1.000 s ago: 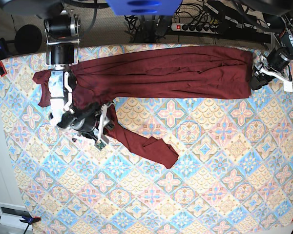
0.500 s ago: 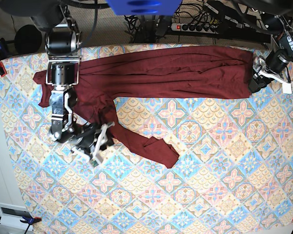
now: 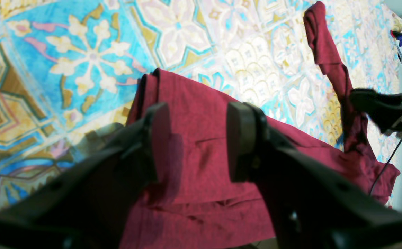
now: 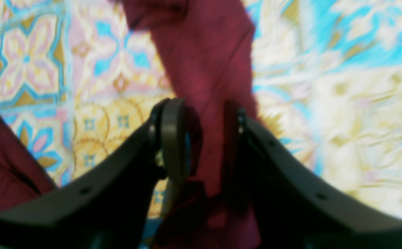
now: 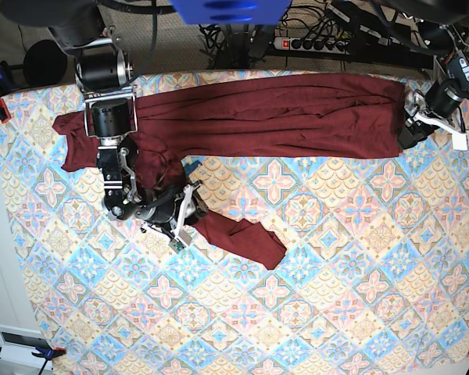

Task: Layout the t-shirt on the table in an organized manner, then fold the t-shirt properly
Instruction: 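Reach the right gripper to the trailing sleeve and grasp it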

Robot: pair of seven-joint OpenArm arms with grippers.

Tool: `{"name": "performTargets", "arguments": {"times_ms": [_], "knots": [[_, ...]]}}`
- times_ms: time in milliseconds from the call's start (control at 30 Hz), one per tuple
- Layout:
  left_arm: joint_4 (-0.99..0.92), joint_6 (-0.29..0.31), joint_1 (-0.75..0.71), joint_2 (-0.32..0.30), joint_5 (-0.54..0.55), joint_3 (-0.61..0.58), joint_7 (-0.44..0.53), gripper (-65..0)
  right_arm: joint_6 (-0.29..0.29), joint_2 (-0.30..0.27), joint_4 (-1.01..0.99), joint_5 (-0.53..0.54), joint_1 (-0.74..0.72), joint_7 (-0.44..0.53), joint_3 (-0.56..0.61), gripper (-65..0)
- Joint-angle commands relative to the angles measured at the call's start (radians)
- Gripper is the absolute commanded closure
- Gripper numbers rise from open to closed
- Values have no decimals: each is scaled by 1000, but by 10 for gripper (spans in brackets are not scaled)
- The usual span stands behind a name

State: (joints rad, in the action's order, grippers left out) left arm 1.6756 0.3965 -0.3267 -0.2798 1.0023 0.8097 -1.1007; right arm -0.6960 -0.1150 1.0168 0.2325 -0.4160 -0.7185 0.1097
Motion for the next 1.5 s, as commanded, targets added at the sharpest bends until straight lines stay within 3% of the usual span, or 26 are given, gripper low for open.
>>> {"name": "performTargets", "arguments": {"times_ms": [0,500,733,1100,1200,1467], "knots": [[18,8,1,-16,19,4,17,-268,-2,-4,18,15,-34,24,-2,-181],[13,8,13,-16,14,4,15,-268,-2,-12,27,15,-33,24,-14,-180],[13,8,13,-16,14,4,17,-268,-2,-24,96,15,-33,24,-86,-180],[13,8,14,-14,14,4,17,-268,-2,-38,56,15,-33,27,-78,-180],[13,8,14,-14,14,4,17,-268,-2,-38,1,15,-33,72,-74,-180],[13,8,14,-14,14,4,17,-268,-2,-39,-42,15,-30,90,-2,-176]]}}
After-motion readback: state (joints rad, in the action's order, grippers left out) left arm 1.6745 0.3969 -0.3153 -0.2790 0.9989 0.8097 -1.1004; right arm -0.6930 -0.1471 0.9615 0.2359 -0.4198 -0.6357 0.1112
